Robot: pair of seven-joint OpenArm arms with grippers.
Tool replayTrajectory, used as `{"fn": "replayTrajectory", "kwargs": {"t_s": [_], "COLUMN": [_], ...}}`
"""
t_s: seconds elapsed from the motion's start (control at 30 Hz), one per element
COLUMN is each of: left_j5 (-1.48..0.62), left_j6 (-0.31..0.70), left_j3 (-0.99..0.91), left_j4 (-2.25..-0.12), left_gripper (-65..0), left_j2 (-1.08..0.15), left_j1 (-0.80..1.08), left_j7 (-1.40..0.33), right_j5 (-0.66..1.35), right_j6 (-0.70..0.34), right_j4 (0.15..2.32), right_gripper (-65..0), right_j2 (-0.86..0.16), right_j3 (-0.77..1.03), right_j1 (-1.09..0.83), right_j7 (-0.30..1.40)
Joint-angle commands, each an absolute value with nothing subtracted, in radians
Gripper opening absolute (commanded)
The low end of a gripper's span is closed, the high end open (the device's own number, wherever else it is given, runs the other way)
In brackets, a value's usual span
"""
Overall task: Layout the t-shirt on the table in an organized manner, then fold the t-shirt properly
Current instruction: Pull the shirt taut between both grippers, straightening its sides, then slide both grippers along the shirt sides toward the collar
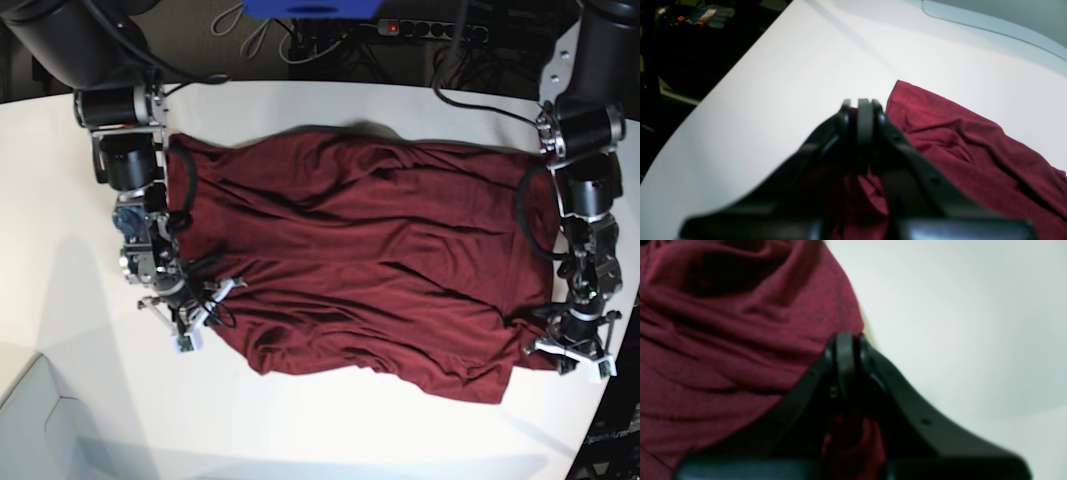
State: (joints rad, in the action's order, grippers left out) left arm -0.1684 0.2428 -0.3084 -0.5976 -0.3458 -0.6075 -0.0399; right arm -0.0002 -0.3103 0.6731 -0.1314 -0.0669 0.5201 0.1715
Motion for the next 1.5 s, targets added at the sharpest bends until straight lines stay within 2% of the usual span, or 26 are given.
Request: {"fn": "replayTrajectory", "kwargs": {"t_s": [0.0,0.13,0.43,0.9,1.0,1.17,1.3,1.37,1.47], "left_j5": [-0.177,-0.179,-0.179,-0.171,-0.171,-0.170,-0.170,-0.170,-0.170], "left_j6": [0.246,0.246,0.246,0.245,0.245,0.245,0.245,0.245,0.240], "left_j3": [-0.312,-0.312,-0.312,-0.306,-0.306,-0.306,-0.306,-0.306,-0.306], "left_j4": [-0.618,-0.618,-0.605,-0.585,-0.518,-0.286,-0.179,-0.170,-0.171], "left_gripper": [-64.7,-64.7,-64.7,-64.7,-64.7,-64.1,-63.8,-60.7,-45.7], "left_j2": [-0.355,-0.351,-0.337,-0.285,-0.285,-0.285,-0.285,-0.285,-0.285], "left_j1": [-0.645,-0.662,-0.687,-0.745,-0.796,-0.898,-0.975,-0.997,-1.018], "left_j7": [-0.007,-0.007,-0.005,-0.004,0.012,0.202,0.274,0.275,0.275], "right_j5": [-0.007,-0.002,-0.005,-0.005,-0.005,-0.005,-0.005,-0.005,-0.005], "right_j6": [-0.306,-0.306,-0.306,-0.306,-0.306,-0.306,-0.306,-0.306,-0.306], "right_j4": [0.685,0.680,0.680,0.679,0.679,0.685,0.685,0.685,0.685], "right_gripper": [-65.0,-65.0,-65.0,-65.0,-65.0,-65.0,-65.0,-65.0,-65.0], "right_j2": [-0.156,-0.196,-0.246,-0.254,-0.254,-0.249,-0.249,-0.248,-0.251], "right_j3": [-0.064,-0.039,0.140,0.143,0.143,0.143,0.145,0.145,0.145], "right_j1": [0.553,0.584,0.613,0.607,0.613,0.613,0.607,0.605,0.591], "right_j7": [0.188,0.153,0.114,0.113,0.113,0.113,0.113,0.113,0.114]}}
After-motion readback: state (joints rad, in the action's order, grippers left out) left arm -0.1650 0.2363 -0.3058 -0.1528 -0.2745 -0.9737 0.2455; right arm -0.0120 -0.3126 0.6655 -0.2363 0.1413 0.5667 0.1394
